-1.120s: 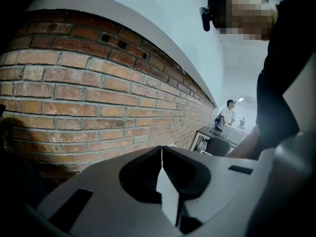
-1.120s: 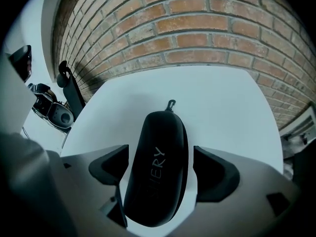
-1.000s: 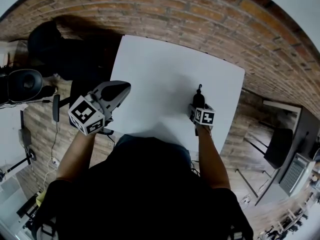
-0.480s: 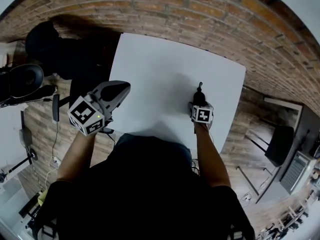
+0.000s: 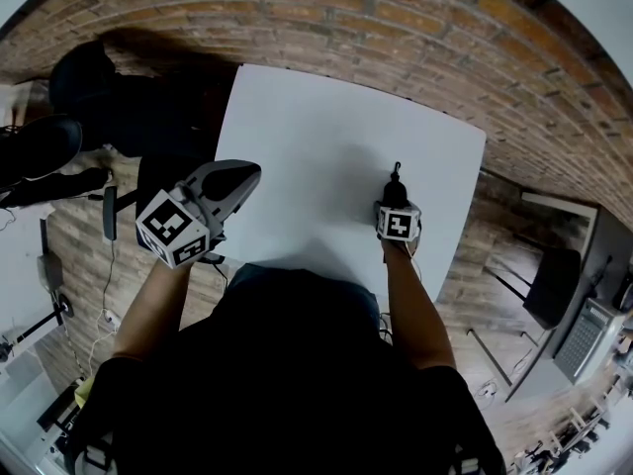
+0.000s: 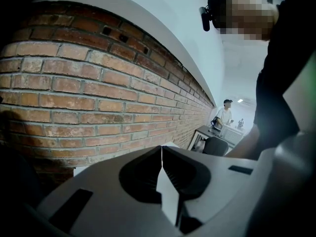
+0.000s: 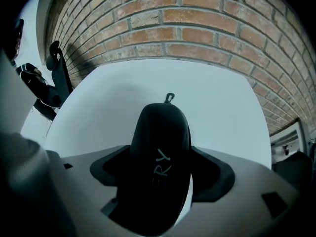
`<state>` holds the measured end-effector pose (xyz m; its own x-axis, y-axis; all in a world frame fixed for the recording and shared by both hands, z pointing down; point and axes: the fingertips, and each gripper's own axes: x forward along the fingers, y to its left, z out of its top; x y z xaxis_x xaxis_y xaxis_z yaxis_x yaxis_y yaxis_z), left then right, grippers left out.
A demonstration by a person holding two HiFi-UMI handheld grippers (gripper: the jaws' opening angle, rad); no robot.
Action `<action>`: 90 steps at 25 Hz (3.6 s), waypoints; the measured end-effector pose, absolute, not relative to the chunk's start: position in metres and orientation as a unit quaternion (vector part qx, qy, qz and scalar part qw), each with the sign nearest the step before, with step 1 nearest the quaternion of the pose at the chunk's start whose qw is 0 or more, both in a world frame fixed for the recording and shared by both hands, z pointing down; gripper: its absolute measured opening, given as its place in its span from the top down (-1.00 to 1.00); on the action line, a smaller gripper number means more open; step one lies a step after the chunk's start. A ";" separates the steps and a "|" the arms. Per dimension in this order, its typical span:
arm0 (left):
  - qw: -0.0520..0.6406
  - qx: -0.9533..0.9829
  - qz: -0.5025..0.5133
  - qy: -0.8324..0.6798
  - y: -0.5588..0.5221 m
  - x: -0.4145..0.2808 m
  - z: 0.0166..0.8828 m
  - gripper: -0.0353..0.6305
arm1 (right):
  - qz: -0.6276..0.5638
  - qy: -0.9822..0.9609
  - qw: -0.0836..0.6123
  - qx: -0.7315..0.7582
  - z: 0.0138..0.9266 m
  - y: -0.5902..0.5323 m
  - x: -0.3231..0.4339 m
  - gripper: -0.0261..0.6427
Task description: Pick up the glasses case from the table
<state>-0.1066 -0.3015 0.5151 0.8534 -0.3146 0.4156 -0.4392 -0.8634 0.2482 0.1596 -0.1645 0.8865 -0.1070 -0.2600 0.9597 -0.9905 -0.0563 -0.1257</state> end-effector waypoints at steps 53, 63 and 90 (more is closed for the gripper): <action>0.107 0.964 0.136 -0.203 -0.242 -0.080 0.450 0.86 | 0.359 -0.686 0.275 0.570 0.707 -0.181 0.181 -0.16; 0.100 0.966 0.130 -0.200 -0.226 -0.064 0.444 0.86 | 0.330 -0.707 0.237 0.578 0.654 -0.169 0.192 -0.16; 0.083 0.972 0.125 -0.182 -0.186 -0.021 0.433 0.86 | 0.292 -0.741 0.147 0.586 0.563 -0.128 0.217 -0.16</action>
